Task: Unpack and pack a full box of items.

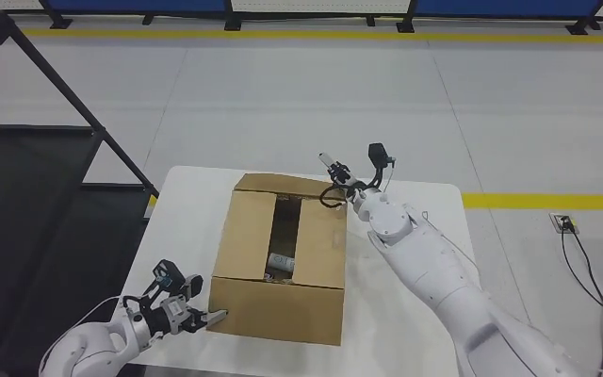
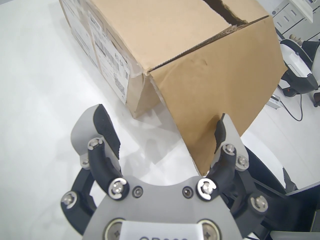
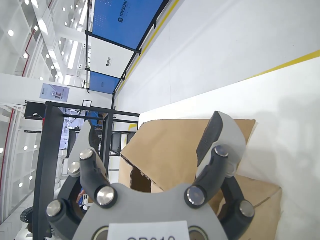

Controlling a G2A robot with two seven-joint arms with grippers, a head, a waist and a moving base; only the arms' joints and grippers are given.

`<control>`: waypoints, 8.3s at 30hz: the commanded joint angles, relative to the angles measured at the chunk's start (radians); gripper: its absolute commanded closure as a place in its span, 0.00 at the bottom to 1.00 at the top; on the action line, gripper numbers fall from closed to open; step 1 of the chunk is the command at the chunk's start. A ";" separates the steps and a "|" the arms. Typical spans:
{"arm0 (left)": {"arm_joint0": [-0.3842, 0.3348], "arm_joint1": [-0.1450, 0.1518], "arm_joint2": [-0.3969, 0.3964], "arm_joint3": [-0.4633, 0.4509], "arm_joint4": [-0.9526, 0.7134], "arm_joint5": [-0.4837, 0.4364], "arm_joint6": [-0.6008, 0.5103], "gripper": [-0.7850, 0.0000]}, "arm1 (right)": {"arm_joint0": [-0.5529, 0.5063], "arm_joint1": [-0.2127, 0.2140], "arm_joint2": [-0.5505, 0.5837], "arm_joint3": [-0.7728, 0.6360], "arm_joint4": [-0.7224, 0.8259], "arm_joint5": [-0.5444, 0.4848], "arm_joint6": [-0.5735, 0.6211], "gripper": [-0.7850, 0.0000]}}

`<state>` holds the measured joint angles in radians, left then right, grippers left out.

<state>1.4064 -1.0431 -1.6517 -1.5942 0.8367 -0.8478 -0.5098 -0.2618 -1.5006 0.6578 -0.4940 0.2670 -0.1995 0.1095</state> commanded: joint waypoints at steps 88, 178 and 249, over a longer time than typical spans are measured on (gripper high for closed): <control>0.100 0.008 0.006 -0.254 -0.048 0.350 0.239 0.00 | 0.009 -0.193 0.030 -0.098 0.160 -0.270 0.688 0.00; -0.262 0.011 0.192 -0.257 -0.554 0.629 -0.236 0.00 | -0.763 0.138 0.787 -0.865 -0.140 -0.450 0.586 0.00; -0.721 -0.150 0.727 0.127 -0.736 0.645 -0.194 0.00 | -1.072 0.234 0.984 -1.016 -0.016 -0.635 0.518 0.00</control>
<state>0.6923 -1.1893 -0.9337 -1.4720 0.1008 -0.2041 -0.7071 -1.3307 -1.2678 1.6400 -1.5100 0.2491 -0.8331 0.6287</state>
